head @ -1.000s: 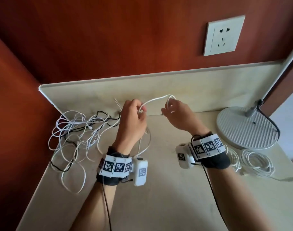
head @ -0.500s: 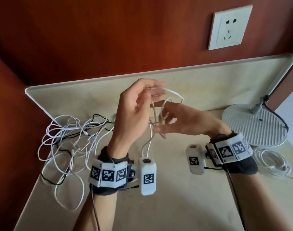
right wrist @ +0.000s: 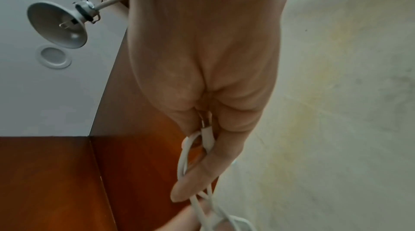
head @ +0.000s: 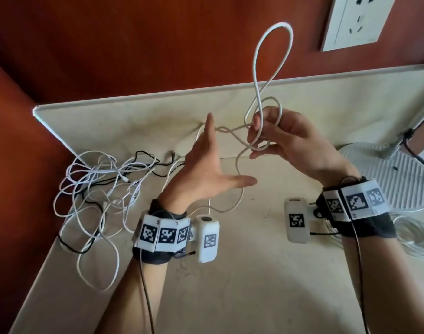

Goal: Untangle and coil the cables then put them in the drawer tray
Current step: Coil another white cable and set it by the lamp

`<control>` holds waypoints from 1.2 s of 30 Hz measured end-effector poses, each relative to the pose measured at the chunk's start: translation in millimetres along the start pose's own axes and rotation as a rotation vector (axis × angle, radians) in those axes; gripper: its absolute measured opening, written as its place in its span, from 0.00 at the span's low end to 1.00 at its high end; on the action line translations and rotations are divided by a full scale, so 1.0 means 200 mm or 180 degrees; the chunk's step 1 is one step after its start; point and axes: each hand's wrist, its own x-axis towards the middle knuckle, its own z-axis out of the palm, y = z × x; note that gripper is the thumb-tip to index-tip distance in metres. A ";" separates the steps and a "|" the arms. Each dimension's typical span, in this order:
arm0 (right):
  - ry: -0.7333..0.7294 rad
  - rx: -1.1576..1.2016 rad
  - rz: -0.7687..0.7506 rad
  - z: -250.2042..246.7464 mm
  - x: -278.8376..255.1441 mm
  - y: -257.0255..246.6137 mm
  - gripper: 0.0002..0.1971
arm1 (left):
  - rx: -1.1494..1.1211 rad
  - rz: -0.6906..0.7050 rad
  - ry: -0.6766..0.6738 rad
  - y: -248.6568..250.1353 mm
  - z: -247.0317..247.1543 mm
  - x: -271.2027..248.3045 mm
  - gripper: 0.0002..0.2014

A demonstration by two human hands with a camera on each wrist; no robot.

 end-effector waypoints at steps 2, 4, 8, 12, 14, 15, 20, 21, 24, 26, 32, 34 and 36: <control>-0.0043 0.0197 -0.0122 0.00 0.00 -0.01 0.08 | 0.0191 -0.0146 -0.0275 -0.01 0.07 0.02 0.76; -0.0075 0.0376 -0.0240 -0.01 -0.01 -0.02 0.08 | 0.0156 -0.0251 -0.0139 -0.04 0.13 0.05 0.67; -0.0019 0.0511 -0.0307 -0.04 -0.02 -0.05 0.09 | 0.0550 -0.0276 0.0266 -0.12 0.16 0.10 0.20; 0.0469 -0.0792 0.0173 -0.04 -0.02 -0.06 0.11 | -0.0200 -0.0051 0.1069 -0.08 0.07 0.06 0.14; 0.0277 -0.1876 0.0468 -0.02 -0.02 -0.05 0.08 | -0.0423 0.0322 0.1510 -0.01 0.03 0.02 0.10; 0.0068 -0.2300 0.0593 -0.01 -0.03 -0.05 0.09 | -0.0454 0.0552 0.1616 0.04 0.02 -0.01 0.08; -0.1044 -0.2834 0.1306 0.03 -0.05 -0.08 0.14 | -0.0380 0.1291 0.1163 0.19 0.11 -0.08 0.07; -0.1100 -0.2991 0.1393 0.03 -0.06 -0.08 0.12 | -0.0413 0.1213 0.1029 0.19 0.13 -0.06 0.08; -0.0727 -0.3441 0.1537 -0.01 -0.04 -0.05 0.11 | -0.0206 0.0623 0.0512 0.12 0.19 -0.01 0.11; -0.0340 -0.3569 0.1592 -0.05 -0.04 -0.02 0.11 | 0.0376 0.0235 0.0260 0.04 0.19 0.01 0.12; 0.0342 -0.2587 0.0535 -0.06 -0.04 -0.03 0.10 | 0.1580 -0.0484 -0.0549 -0.04 0.04 -0.02 0.23; 0.0402 -0.2352 0.0128 -0.03 -0.04 -0.05 0.09 | 0.1162 -0.0285 -0.0162 -0.01 -0.01 -0.05 0.21; 0.0309 -0.2178 -0.0115 0.01 -0.04 -0.07 0.09 | 0.0576 0.0111 0.0601 0.04 -0.04 -0.08 0.11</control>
